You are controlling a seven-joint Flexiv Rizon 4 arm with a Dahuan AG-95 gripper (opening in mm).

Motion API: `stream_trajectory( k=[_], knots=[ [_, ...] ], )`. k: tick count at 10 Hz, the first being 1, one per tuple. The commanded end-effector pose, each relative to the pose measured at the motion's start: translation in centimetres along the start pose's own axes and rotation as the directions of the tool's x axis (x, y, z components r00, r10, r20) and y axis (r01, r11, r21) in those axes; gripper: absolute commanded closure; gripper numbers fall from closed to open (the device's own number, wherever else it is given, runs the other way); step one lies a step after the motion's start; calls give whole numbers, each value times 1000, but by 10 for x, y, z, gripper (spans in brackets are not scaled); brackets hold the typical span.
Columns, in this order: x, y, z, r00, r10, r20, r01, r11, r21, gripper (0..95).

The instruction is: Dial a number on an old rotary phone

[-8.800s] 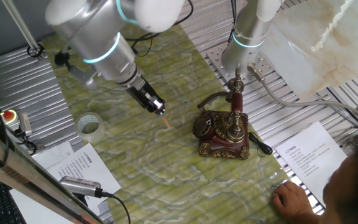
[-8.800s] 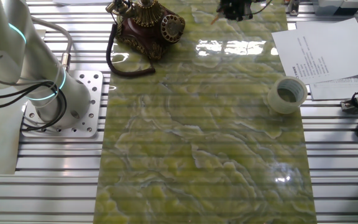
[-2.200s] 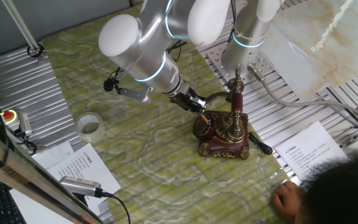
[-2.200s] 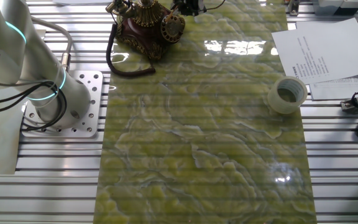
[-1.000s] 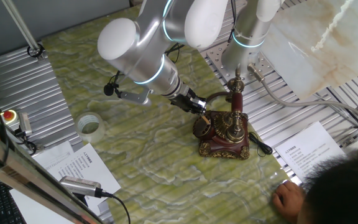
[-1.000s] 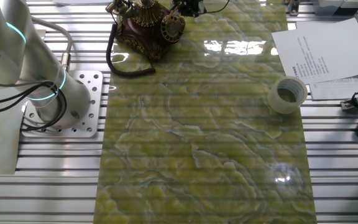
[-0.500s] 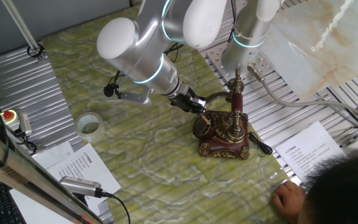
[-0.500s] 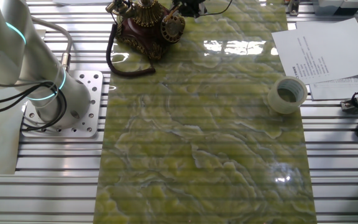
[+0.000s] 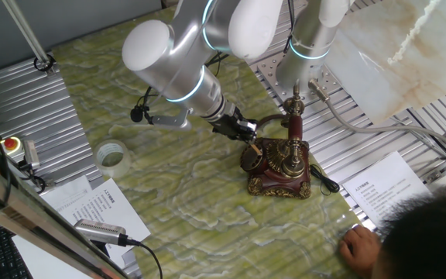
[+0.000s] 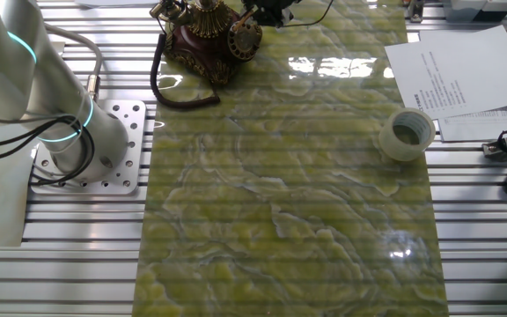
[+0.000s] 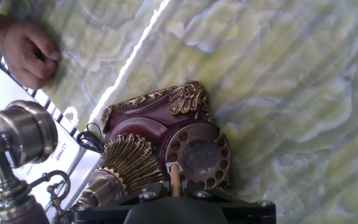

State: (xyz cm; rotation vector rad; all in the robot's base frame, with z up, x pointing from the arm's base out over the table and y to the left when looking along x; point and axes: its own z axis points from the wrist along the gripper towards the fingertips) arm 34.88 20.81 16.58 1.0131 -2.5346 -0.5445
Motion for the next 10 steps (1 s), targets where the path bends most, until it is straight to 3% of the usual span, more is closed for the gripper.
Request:
stream_trajectory(
  k=[1, 10],
  knots=[
    [0, 0, 0, 1000, -9, 3, 9, 1000, 3, 950],
    [0, 0, 0, 1000, -10, 15, 10, 1000, -3, 950]
  ],
)
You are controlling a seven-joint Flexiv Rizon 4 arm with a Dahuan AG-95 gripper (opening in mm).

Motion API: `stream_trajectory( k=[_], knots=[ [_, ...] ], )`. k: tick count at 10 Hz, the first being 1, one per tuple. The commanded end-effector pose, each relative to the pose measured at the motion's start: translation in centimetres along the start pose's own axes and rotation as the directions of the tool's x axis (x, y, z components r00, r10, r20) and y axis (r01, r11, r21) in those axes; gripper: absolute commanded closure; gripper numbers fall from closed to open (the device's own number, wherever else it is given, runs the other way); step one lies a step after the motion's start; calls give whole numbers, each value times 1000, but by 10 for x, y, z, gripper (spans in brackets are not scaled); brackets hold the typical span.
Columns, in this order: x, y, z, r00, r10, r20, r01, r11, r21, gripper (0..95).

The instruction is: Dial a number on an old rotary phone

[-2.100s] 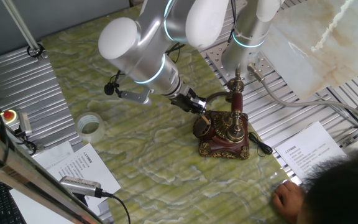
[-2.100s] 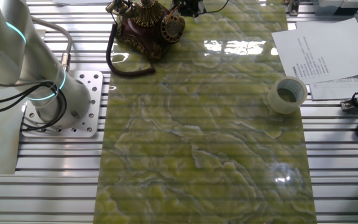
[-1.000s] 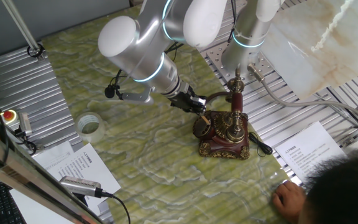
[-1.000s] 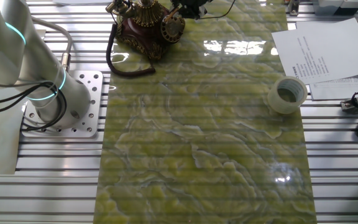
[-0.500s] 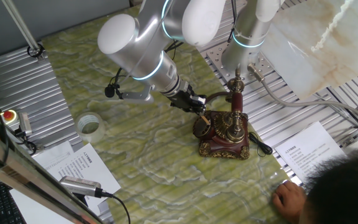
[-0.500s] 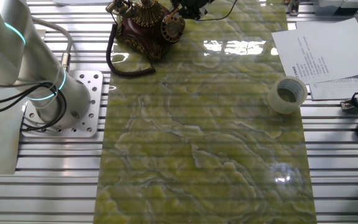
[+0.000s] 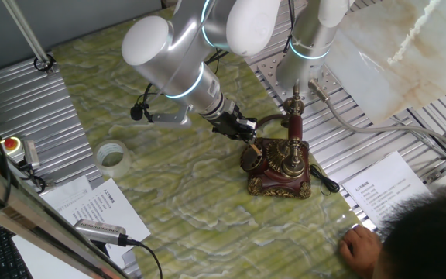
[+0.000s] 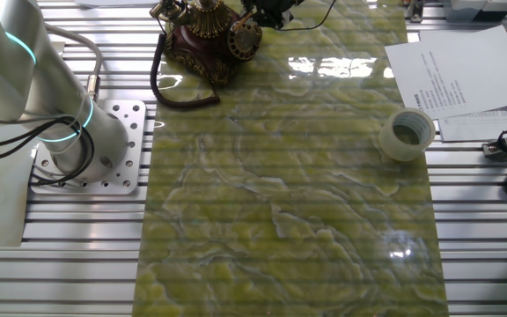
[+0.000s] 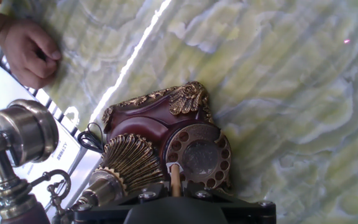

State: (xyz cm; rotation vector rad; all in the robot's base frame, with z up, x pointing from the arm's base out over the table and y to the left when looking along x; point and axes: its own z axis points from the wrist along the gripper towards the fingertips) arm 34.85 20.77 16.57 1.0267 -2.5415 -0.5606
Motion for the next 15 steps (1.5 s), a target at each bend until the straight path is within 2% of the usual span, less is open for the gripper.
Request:
stream_trajectory(
  k=[1, 15],
  knots=[
    [-1, 0, 0, 1000, 3, 1, -3, 1000, -1, 950],
    [-9, -1, -3, 1000, 28, 9, -28, 1000, -13, 950]
  ],
)
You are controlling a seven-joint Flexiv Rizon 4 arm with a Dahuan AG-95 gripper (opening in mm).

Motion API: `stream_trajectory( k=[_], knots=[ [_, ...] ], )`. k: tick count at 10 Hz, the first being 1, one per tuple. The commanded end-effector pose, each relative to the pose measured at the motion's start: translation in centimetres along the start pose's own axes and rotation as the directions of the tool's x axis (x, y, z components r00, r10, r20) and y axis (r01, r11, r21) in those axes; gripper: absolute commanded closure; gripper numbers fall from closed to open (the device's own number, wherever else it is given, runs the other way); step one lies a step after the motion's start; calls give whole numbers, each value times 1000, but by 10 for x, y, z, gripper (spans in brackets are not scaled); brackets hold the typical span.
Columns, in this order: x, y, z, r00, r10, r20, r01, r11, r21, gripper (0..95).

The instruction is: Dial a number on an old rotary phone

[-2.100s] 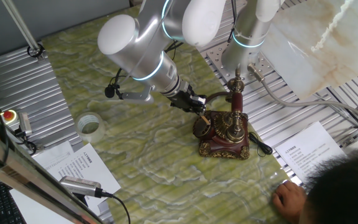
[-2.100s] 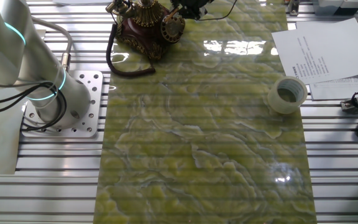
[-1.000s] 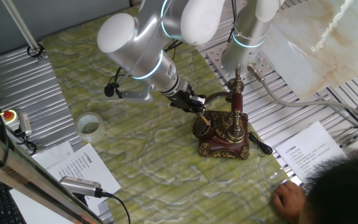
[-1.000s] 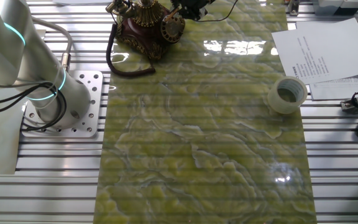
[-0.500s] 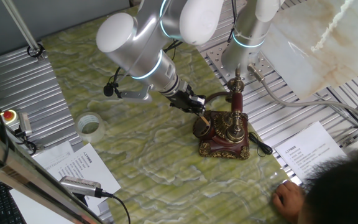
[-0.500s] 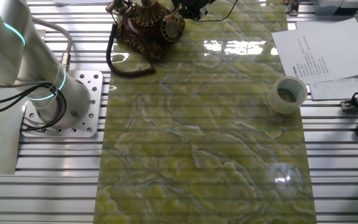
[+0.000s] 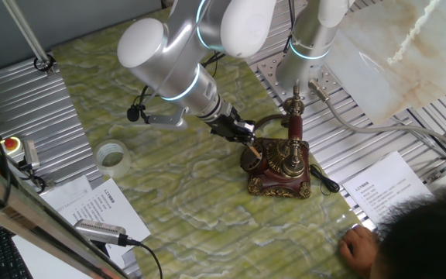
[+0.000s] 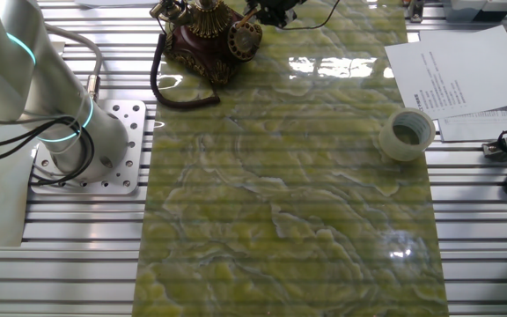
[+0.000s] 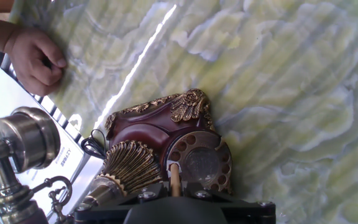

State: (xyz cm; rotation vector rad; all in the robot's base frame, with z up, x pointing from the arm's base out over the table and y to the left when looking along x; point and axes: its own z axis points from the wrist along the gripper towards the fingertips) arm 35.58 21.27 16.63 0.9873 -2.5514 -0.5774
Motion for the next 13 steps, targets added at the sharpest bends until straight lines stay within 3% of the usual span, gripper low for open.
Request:
stream_trajectory(
  k=[1, 13],
  knots=[
    [-2, -1, -1, 1000, 5, -1, -5, 1000, 1, 950],
    [-10, -5, -2, 1000, 20, 6, -20, 1000, -6, 950]
  ],
)
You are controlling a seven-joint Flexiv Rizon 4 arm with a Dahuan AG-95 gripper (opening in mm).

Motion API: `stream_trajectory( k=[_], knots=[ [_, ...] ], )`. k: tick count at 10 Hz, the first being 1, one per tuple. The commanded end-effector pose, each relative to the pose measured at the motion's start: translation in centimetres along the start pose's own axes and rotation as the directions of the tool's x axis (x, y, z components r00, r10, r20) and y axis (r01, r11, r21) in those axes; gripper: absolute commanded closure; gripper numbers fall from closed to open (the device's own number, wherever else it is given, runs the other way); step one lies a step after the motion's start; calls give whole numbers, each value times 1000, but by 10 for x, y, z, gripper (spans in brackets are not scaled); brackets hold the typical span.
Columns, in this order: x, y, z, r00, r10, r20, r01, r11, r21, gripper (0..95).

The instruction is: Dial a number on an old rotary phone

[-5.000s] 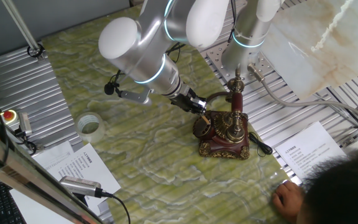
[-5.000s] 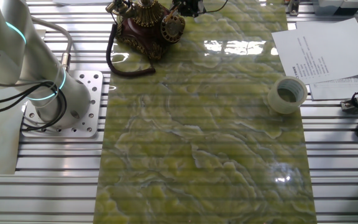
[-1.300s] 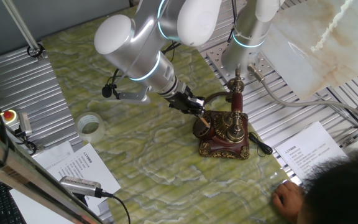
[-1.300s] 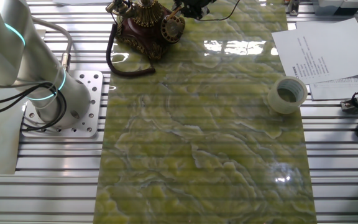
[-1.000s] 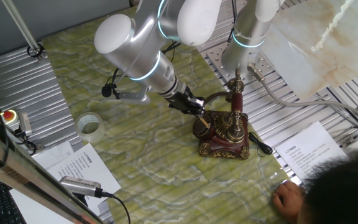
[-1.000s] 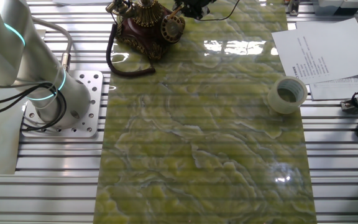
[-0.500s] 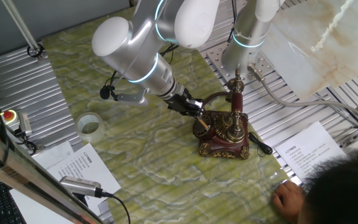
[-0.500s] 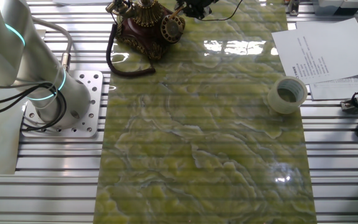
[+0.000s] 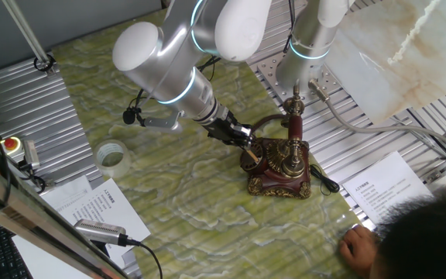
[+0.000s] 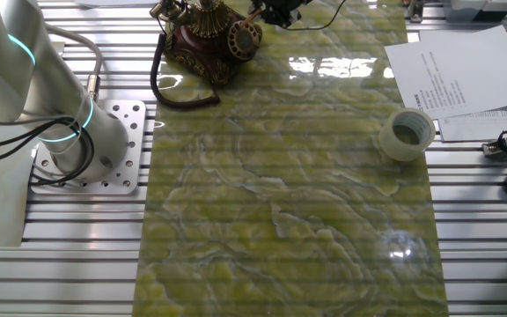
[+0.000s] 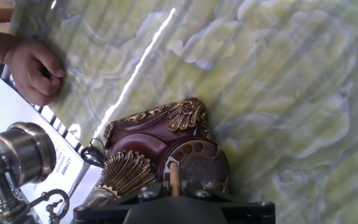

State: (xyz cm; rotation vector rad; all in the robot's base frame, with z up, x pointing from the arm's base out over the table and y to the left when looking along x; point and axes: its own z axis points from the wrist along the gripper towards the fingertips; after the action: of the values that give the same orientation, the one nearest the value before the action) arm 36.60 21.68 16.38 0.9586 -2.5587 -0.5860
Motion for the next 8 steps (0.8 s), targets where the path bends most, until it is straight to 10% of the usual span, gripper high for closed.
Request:
stream_trajectory(
  k=[1, 8],
  knots=[
    [0, -1, -1, 1000, 1, -1, -1, 1000, 4, 950],
    [2, -3, -3, 1000, -9, -13, 9, 1000, 6, 950]
  ],
)
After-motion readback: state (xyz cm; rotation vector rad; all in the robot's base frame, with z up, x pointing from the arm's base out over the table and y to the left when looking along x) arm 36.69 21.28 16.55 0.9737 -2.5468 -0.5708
